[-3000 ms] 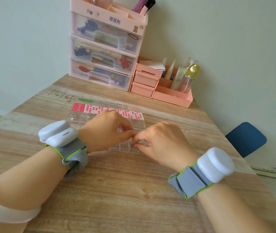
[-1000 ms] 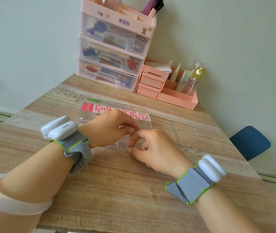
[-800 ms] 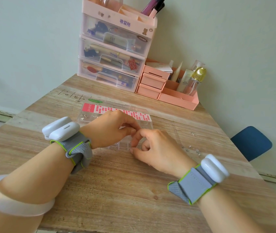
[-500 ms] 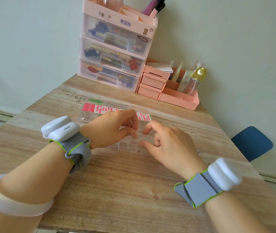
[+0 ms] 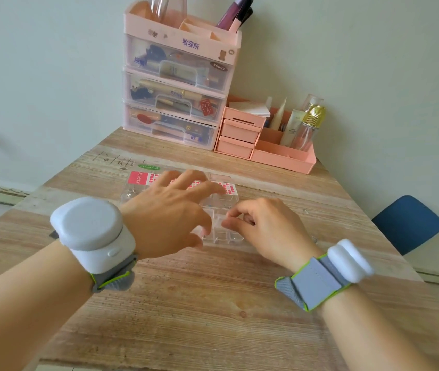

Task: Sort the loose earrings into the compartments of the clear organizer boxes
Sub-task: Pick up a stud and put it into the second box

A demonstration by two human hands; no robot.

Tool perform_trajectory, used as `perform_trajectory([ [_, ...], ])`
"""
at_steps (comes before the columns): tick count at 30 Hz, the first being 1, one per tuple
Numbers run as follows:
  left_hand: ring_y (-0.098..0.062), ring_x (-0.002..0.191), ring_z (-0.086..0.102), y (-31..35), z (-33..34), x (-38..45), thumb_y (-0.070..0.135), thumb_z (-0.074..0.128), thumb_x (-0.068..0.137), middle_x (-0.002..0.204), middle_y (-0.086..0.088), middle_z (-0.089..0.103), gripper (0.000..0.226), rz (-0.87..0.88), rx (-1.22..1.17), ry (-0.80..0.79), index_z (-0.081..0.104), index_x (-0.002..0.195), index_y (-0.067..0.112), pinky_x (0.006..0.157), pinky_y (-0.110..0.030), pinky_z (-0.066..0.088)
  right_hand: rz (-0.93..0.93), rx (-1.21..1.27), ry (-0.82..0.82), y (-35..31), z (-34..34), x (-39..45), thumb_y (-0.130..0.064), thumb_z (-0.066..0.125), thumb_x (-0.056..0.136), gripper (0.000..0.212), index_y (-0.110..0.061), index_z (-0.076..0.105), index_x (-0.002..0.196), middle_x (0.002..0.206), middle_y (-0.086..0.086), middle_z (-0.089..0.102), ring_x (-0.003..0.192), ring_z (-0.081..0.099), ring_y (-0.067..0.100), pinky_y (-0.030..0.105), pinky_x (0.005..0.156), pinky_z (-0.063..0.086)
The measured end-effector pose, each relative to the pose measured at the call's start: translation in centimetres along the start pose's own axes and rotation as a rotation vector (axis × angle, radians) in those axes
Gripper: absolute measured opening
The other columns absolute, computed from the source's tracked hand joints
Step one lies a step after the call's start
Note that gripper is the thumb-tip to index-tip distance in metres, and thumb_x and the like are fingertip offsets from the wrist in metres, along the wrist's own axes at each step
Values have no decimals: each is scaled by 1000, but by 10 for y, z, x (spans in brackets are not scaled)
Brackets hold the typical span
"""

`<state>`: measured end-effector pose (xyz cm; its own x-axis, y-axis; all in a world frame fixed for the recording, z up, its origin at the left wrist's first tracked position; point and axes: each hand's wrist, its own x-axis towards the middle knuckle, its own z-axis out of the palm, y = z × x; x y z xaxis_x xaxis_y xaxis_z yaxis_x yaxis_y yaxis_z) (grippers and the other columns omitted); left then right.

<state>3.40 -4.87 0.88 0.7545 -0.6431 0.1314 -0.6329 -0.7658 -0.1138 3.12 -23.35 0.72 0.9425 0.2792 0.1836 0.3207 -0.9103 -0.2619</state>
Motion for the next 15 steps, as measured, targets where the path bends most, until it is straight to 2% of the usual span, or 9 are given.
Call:
perform_trajectory([
  [3,-15,137,-3,4,5,0,51,44,88,151,16,3,27,-31,7,15,58,108,39,113,-42,8,-5,7,-10,1,-1,1,-50,54,87,24,-29,67,88,39,-9,41,43,37,1,24,47,27],
  [7,-21,139,10,8,8,1,42,49,88,150,9,16,19,7,-10,96,62,97,31,111,-46,17,-6,7,-36,1,-1,1,-49,54,88,24,-29,66,90,43,-9,44,46,40,1,24,49,30],
  [15,-14,137,4,7,9,6,45,40,90,148,13,11,25,-31,30,-29,54,108,33,114,-40,9,-7,18,-34,2,1,2,-48,54,88,23,-29,66,91,47,-10,47,53,44,2,23,53,33],
])
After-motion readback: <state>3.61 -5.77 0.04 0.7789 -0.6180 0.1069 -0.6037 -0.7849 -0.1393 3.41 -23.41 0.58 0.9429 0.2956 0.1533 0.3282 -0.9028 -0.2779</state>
